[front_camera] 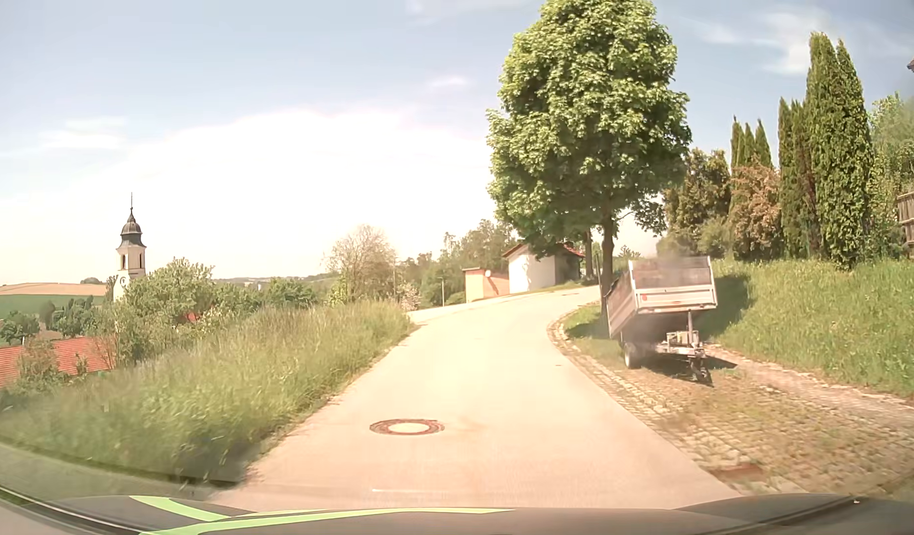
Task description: Follow the waypoints while adhering to traffic rules and regulations
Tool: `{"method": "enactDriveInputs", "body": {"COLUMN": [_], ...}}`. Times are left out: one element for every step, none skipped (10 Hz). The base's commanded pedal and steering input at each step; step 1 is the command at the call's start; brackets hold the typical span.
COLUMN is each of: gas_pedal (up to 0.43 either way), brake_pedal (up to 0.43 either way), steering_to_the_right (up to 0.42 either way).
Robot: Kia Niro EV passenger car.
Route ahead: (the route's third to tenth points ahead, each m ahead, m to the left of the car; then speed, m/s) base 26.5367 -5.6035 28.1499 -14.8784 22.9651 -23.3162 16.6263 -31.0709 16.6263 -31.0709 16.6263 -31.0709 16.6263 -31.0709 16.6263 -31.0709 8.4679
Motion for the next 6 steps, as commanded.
{"method": "enactDriveInputs", "body": {"gas_pedal": [0.0, 0.0, 0.0, 0.0, 0.0, 0.0], "brake_pedal": [0.0, 0.0, 0.0, 0.0, 0.0, 0.0], "steering_to_the_right": [0.029, 0.029, 0.029, 0.029, 0.029, 0.029]}}
